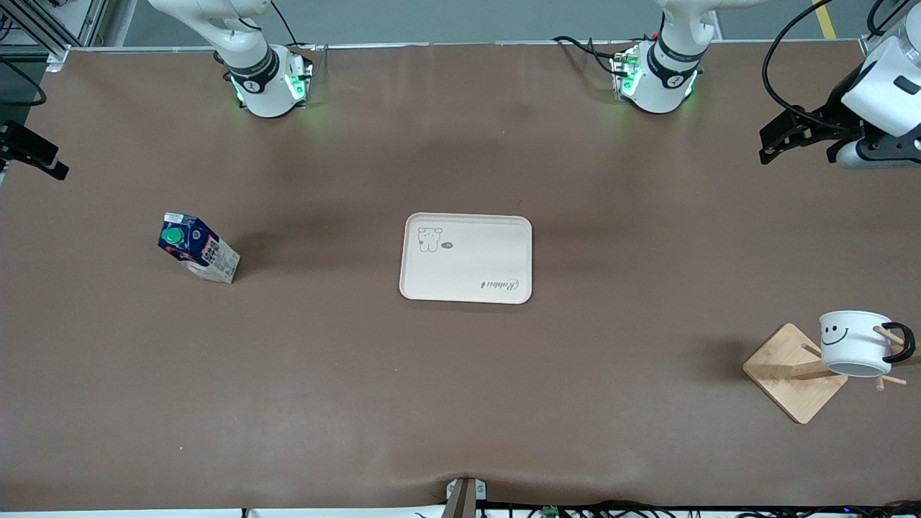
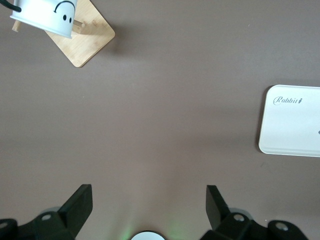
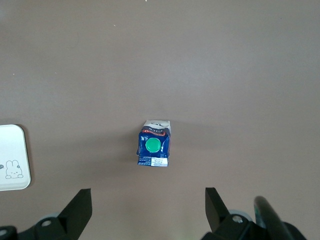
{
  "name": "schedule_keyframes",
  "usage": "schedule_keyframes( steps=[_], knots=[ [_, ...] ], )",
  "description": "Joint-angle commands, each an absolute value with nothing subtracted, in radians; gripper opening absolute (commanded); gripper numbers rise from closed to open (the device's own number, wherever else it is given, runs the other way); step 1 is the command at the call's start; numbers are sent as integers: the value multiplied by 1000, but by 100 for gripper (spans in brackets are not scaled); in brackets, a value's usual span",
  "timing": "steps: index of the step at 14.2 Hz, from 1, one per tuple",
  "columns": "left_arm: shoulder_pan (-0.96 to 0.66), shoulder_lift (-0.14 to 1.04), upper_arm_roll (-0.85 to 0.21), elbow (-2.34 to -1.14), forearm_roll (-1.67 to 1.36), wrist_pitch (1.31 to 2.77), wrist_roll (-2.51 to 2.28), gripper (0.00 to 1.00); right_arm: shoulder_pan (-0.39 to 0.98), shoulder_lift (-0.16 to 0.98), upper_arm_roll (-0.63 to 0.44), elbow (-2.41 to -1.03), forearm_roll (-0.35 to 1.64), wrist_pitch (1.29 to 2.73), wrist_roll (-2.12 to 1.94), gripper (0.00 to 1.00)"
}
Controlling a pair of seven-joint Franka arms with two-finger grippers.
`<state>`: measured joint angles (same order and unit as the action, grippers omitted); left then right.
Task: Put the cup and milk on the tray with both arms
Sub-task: 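Move the left gripper down toward the white mug on the stand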
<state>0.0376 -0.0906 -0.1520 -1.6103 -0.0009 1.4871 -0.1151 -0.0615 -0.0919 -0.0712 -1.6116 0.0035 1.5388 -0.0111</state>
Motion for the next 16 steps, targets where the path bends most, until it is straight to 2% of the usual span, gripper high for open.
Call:
schedule_keyframes(
  steps=[1,6,11,16],
  knots=[
    [35,-80,-153,-1585,2,1463,-114,100,-72,-80,-64,-1588,14,1525,0,100],
    [38,-40,-152,-1540,0,1465,-127,100,-77,-72,-64,-1586,14,1529,3,100],
    [81,-41,-147,-1572,-2,1489,-153,100,-77,-61,-66,-1583,14,1528,3,100],
    [143,-113,-147,-1779,-5,1756,-293,100,-80,-60,-67,-1583,15,1531,3,100]
  ],
)
